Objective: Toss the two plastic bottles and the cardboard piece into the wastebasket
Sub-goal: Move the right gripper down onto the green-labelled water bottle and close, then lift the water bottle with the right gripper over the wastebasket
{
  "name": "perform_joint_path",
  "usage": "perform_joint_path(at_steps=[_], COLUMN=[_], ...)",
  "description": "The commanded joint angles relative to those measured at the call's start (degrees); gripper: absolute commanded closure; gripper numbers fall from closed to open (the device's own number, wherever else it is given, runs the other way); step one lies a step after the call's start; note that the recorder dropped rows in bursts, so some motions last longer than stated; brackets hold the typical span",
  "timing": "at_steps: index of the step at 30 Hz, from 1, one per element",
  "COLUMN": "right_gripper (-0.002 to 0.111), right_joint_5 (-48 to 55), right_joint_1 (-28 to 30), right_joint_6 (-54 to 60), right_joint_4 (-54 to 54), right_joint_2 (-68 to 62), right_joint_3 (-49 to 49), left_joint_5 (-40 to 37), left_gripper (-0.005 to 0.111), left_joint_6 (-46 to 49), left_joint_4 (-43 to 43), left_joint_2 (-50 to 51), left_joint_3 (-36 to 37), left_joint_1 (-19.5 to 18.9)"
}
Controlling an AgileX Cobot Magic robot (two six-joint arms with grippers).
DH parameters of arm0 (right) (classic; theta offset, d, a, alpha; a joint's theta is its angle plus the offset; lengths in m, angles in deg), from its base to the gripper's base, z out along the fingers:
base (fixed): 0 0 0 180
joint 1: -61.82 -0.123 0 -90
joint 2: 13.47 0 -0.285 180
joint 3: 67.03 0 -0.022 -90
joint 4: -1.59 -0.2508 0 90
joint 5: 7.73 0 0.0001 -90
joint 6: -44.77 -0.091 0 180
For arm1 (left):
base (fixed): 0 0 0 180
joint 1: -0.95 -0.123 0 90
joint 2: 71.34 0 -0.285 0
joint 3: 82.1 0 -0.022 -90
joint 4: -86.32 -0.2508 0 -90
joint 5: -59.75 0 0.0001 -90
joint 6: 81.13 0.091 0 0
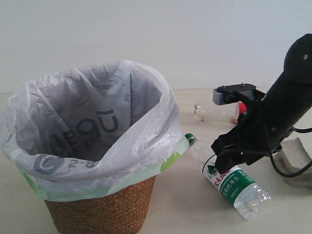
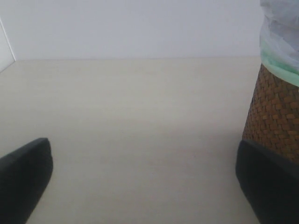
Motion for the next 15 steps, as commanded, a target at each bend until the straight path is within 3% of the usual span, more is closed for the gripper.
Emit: perform_joint_path(at_steps=[1, 10, 15], right_gripper=[0.045, 0.045, 0.045], right_joint_5=[-3.04, -4.49, -5.06], right_joint_1=[-3.54, -5.01, -5.01], right_joint_6=[2.17, -8.41, -9.25], right_joint_4=[1.15, 14.5, 14.24], right_joint_2=[-1.87, -8.28, -11.11], right_joint_3=[-0.37, -0.14, 0.0], left_joint_5=[0.44, 0.44, 0.44], left_gripper=[-0.001, -0.001, -0.001], left_joint_6=[-0.5, -0.5, -0.5], left_joint_4=[0.12, 0.12, 0.12], left_joint_2=[-0.18, -0.18, -0.18], left_joint_3=[-0.21, -0.21, -0.21], left_joint_1=[0.41, 0.41, 0.41])
